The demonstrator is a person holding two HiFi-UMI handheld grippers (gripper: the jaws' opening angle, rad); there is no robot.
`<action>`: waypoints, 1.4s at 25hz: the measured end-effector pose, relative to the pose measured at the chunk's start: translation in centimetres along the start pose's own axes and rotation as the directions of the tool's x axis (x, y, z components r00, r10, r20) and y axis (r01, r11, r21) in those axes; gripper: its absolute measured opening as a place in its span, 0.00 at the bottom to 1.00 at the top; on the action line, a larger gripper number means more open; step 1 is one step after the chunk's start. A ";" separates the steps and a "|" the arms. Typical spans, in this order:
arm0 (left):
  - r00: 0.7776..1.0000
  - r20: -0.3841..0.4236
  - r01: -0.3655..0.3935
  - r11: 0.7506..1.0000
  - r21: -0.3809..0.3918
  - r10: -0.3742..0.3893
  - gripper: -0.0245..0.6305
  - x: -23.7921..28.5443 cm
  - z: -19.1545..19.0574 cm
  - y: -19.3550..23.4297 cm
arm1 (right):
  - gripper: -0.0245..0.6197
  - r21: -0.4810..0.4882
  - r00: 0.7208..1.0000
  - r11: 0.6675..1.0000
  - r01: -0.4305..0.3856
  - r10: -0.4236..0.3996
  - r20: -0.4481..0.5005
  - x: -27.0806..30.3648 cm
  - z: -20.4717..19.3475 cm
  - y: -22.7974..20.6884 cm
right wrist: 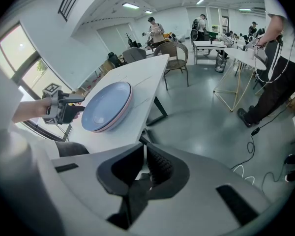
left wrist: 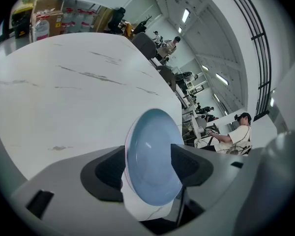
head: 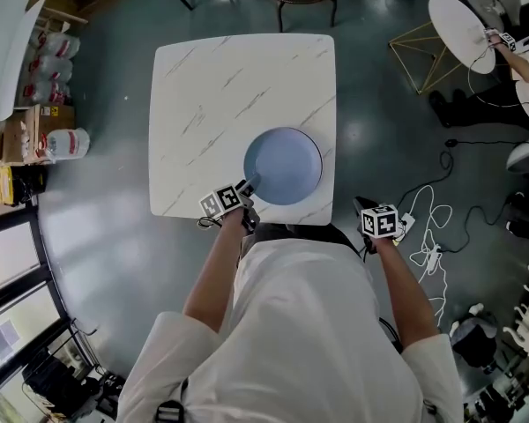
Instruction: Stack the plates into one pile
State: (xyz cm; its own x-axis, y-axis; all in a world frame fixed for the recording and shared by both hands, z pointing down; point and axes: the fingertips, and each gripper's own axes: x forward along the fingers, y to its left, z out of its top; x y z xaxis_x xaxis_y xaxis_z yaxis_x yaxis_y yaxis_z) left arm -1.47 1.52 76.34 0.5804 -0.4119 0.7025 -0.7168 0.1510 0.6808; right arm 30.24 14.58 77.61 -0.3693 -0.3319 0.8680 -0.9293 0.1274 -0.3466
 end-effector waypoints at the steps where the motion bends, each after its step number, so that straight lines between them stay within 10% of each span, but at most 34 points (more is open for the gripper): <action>1: 1.000 0.008 -0.005 1.000 0.006 0.005 0.47 -0.1 0.0 -0.1 | 0.10 -0.002 1.000 1.000 -0.001 0.001 0.001 -0.1 0.0 -0.4; 14: 0.998 0.063 0.001 1.000 -0.019 0.001 0.47 -3.5 -2.4 0.2 | 0.10 -0.002 1.000 1.000 -0.023 0.023 -0.004 -0.4 -2.0 -2.9; 23: 0.993 0.115 0.013 0.995 0.099 -0.024 0.13 -7.1 -4.3 -0.7 | 0.10 -0.078 0.996 0.994 -0.083 0.080 -0.034 0.9 -1.8 -0.2; 35: 0.966 0.211 0.138 0.988 0.069 -0.150 0.06 -10.8 -6.2 1.5 | 0.10 -0.139 0.996 0.987 -0.085 0.082 -0.022 1.6 -1.6 3.4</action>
State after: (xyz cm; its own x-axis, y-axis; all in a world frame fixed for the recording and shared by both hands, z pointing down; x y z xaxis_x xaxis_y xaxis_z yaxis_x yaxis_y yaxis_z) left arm -6.40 11.75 71.06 0.5866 -0.6100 0.5328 -0.6547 0.0301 0.7553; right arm 26.52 16.00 78.41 -0.4445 -0.2994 0.8442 -0.8863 0.2837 -0.3661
